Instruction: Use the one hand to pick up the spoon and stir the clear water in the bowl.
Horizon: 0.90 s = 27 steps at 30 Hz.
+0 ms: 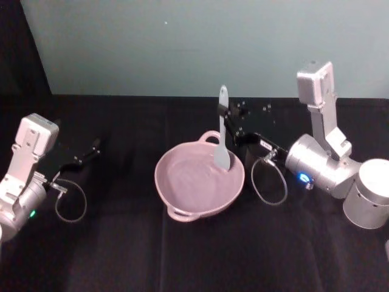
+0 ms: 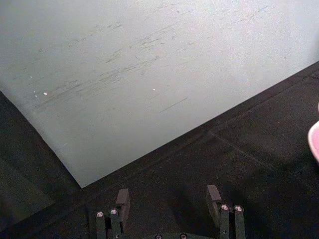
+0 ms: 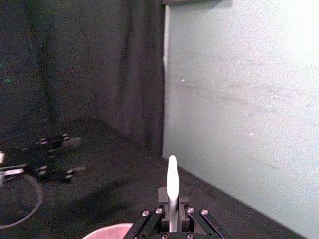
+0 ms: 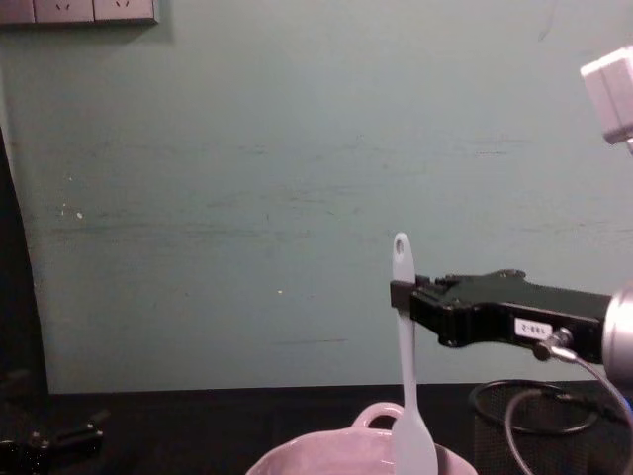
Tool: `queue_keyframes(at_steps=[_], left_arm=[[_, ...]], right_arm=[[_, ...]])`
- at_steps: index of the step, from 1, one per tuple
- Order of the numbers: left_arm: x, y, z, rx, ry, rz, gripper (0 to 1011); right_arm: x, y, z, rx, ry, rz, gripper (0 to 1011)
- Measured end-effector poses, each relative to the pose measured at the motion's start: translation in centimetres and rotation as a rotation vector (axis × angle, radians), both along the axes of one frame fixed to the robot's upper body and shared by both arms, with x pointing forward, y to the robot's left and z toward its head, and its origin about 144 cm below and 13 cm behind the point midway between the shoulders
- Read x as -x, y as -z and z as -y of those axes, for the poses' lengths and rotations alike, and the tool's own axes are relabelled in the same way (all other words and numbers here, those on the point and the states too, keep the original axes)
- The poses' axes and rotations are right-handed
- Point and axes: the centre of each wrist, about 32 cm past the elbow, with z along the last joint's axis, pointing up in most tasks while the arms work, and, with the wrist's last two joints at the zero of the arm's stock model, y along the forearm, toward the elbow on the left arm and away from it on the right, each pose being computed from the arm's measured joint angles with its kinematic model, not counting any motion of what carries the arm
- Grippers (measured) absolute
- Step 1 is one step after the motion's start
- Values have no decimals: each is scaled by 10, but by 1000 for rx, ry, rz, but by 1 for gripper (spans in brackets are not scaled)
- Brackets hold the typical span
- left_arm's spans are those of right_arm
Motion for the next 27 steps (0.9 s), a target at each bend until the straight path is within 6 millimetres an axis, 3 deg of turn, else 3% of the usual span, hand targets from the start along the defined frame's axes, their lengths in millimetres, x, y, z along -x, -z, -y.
queue_keyframes(at_steps=[6, 13, 20, 27], left_arm=[[0, 0, 0, 0, 0, 0, 1011], [0, 0, 0, 0, 0, 0, 1011], [0, 0, 0, 0, 0, 0, 1011], [0, 0, 0, 0, 0, 0, 1011]], right_arm=[[16, 3, -1, -17, -49, -52, 110], [24, 6, -22, -41, -127, -63, 110], [8, 11, -44, -71, -134, -32, 110], [-16, 18, -47, -61, -71, -5, 110]])
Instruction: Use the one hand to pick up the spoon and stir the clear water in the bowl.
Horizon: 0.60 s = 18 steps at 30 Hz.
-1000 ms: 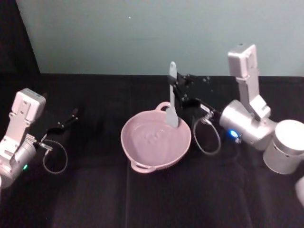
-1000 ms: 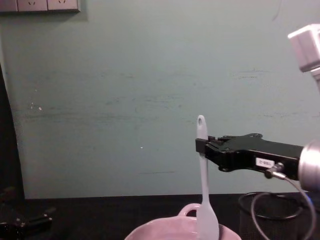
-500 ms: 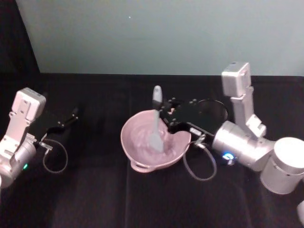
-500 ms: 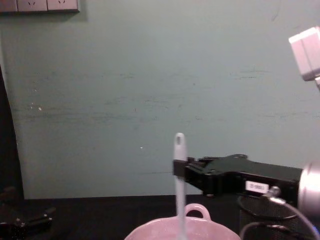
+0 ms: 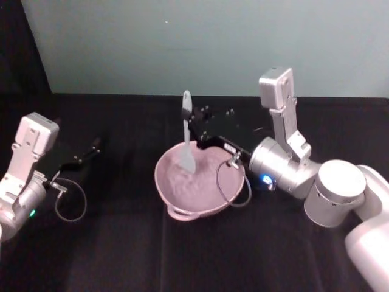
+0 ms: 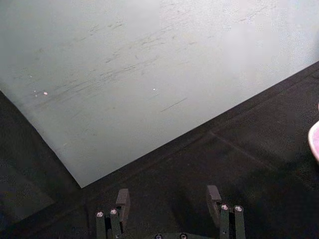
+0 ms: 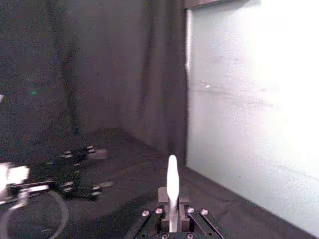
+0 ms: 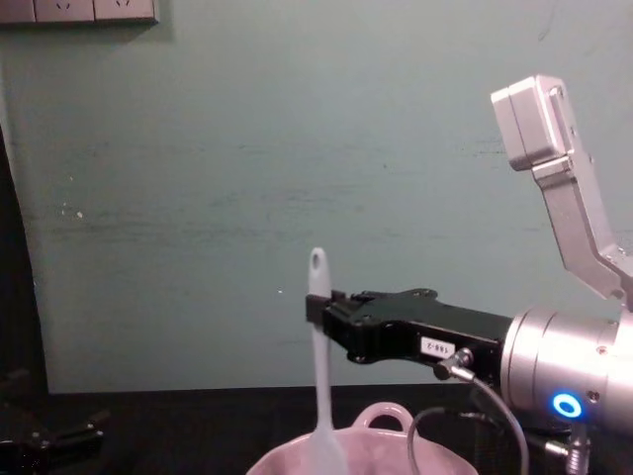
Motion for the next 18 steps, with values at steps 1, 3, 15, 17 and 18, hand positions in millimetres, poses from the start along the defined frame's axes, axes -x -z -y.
queue_keyframes(at_steps=[1, 3, 15, 17, 18], left_arm=[[0, 0, 0, 0, 0, 0, 1011], [0, 0, 0, 0, 0, 0, 1011], [0, 0, 0, 0, 0, 0, 1011], [0, 0, 0, 0, 0, 0, 1011], [0, 0, 0, 0, 0, 0, 1011]], right_arm=[[-2, 0, 1, 1, 10, 4, 110], [-5, -1, 6, 6, 34, 21, 110], [12, -11, 46, 54, 78, 23, 110], [18, -11, 49, 52, 69, 16, 110], [21, -11, 50, 50, 64, 12, 110]])
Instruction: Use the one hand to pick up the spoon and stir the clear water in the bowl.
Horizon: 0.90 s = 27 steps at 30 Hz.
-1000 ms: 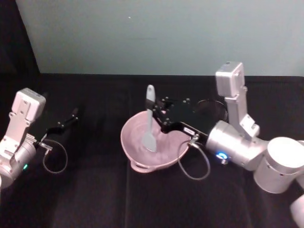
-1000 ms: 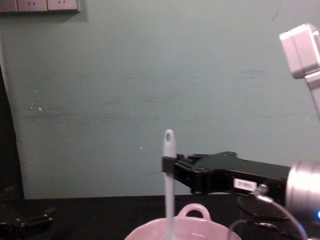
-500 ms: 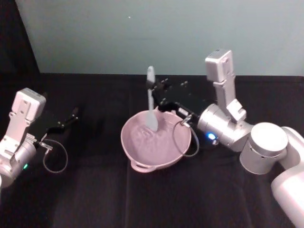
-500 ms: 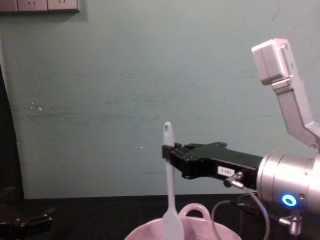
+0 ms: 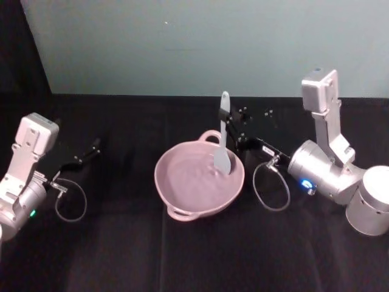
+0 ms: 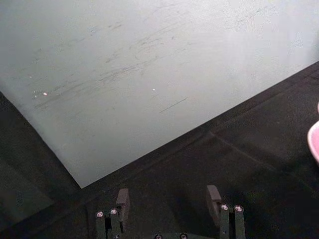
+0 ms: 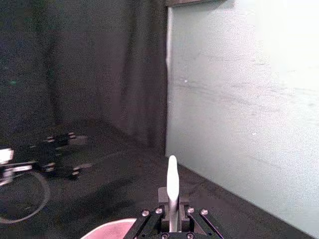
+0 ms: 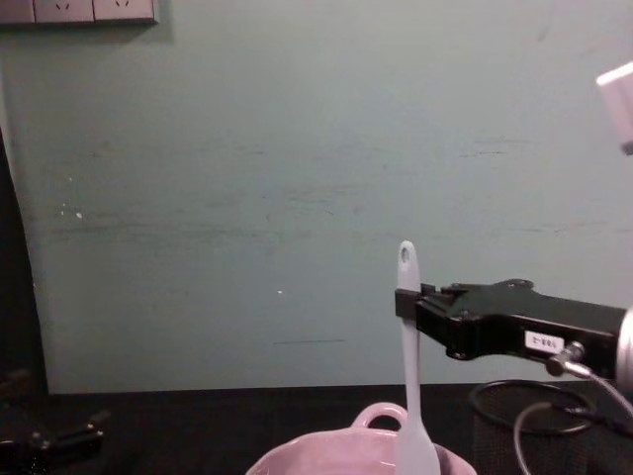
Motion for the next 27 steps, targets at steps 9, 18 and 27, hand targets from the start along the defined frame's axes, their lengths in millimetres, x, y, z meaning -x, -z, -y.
queue_keyframes(at_steps=[9, 18, 27], left_arm=[[0, 0, 0, 0, 0, 0, 1011], [0, 0, 0, 0, 0, 0, 1011], [0, 0, 0, 0, 0, 0, 1011]], right_arm=[[23, 4, -10, -36, -90, -65, 110], [19, 5, -43, -54, -140, -70, 110], [-6, 6, -58, -64, -70, -42, 110]])
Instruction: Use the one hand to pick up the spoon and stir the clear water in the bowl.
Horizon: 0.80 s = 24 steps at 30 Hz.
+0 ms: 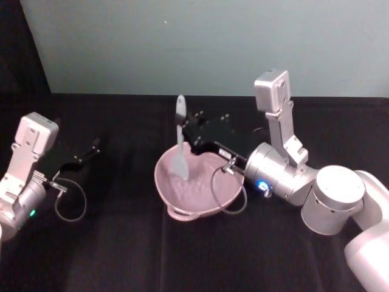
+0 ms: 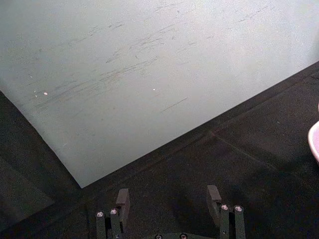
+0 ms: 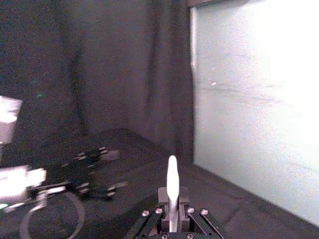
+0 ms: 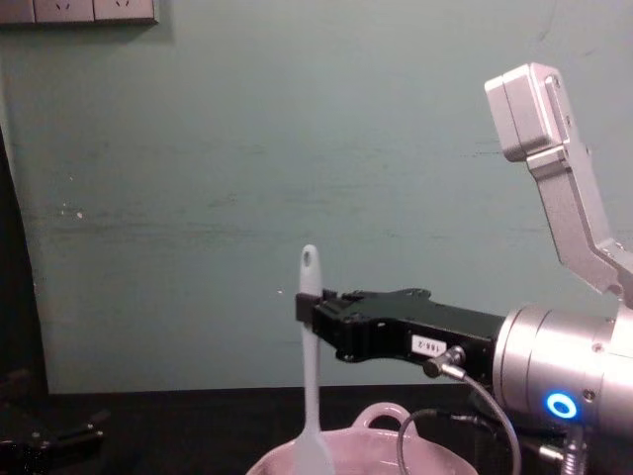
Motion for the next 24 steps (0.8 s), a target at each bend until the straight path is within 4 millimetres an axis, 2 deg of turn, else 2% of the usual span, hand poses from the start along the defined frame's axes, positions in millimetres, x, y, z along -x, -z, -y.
queue_keyframes(at_steps=[7, 12, 19, 24], left_arm=[[0, 0, 0, 0, 0, 0, 1011], [0, 0, 0, 0, 0, 0, 1011], [0, 0, 0, 0, 0, 0, 1011], [0, 0, 0, 0, 0, 0, 1011]], right_arm=[[-13, 0, 6, 4, 81, 30, 110], [-16, 0, 17, 20, 143, 61, 110], [-1, 1, 38, 46, 162, 59, 110], [16, 2, 42, 41, 127, 31, 110]])
